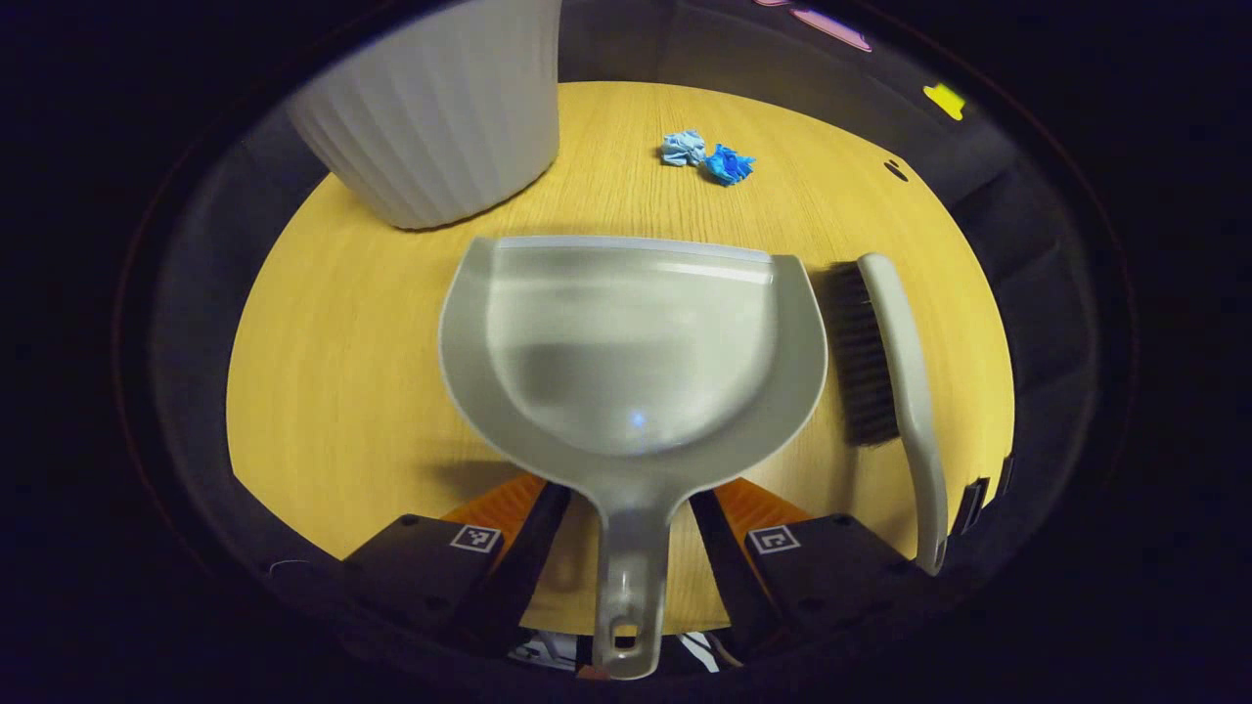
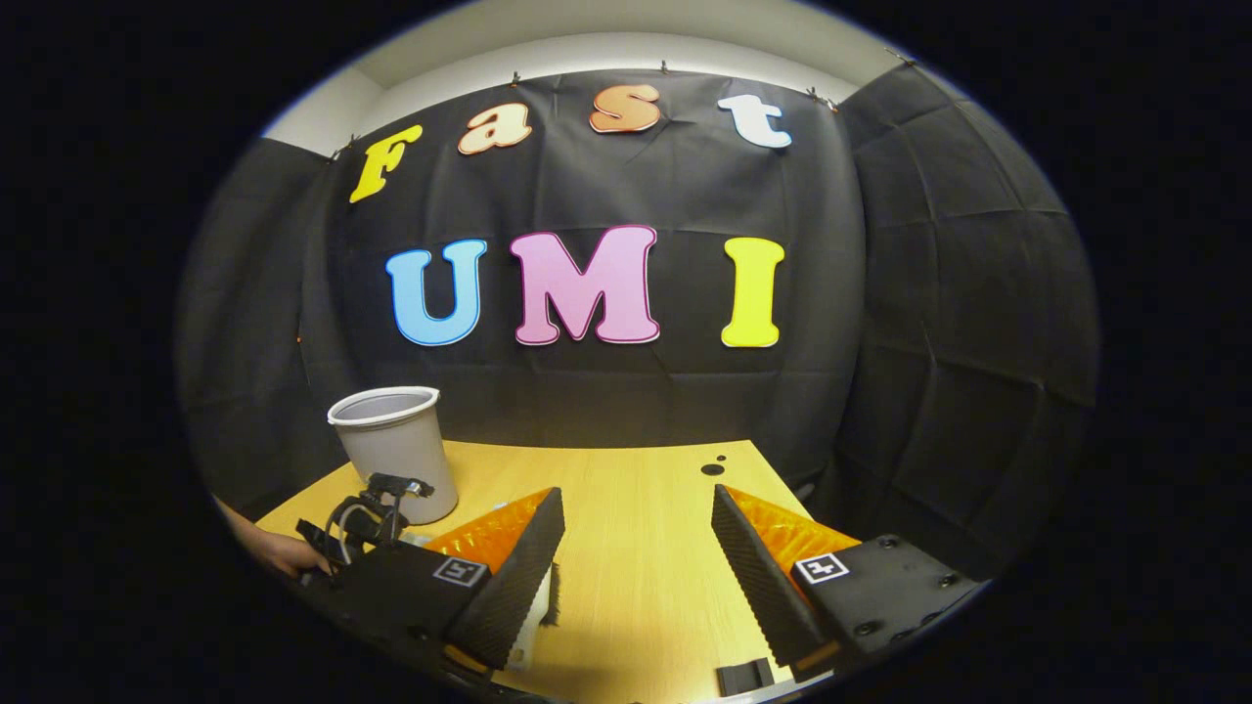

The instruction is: Pick up the small broom and dustpan from the desktop, sweep the trash into the dustpan with the broom, and then empty the trash into the garbage bin.

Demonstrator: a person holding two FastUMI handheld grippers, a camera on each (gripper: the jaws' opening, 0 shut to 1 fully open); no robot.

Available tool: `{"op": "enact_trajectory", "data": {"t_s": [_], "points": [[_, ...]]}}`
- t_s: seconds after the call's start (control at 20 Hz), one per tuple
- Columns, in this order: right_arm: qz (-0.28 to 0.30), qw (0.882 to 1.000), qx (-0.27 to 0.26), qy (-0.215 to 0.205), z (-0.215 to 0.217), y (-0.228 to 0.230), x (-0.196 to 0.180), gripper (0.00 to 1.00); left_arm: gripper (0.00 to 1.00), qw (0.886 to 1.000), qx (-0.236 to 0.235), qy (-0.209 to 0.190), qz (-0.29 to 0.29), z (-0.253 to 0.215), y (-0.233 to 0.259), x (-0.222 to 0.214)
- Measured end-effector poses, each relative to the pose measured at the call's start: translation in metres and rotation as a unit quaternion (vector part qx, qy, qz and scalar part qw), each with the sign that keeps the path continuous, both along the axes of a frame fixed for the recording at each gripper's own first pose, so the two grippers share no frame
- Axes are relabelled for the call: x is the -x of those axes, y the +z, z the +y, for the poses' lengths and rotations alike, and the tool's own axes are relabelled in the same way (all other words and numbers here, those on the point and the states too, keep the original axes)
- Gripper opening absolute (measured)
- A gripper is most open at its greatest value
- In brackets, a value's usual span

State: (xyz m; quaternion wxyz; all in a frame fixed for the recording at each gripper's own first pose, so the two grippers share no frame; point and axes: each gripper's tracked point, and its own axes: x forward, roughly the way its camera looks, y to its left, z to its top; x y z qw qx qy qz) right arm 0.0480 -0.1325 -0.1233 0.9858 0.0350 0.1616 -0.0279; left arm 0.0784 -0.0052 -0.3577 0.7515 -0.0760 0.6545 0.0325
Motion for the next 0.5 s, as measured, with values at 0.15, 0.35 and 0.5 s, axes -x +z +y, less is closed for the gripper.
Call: {"op": "enact_trajectory", "data": {"t_s": [0.15, 0.35, 0.5], "points": [[0.011, 1.0, 0.007, -0.013, 0.011, 0.001, 0.007, 0.98, 0.56, 1.0, -0.007, -0.013, 0.005, 0.004, 0.003, -0.009], [0.031, 0.999, 0.026, -0.005, 0.038, -0.006, 0.001, 0.98, 0.3, 1.0, -0.002, -0.02, 0.023, 0.008, 0.002, -0.014], [0.09, 0.996, 0.006, 0.022, 0.071, -0.03, -0.002, 0.98, 0.3, 1.0, 0.011, -0.024, 0.015, 0.01, 0.002, -0.014]]}}
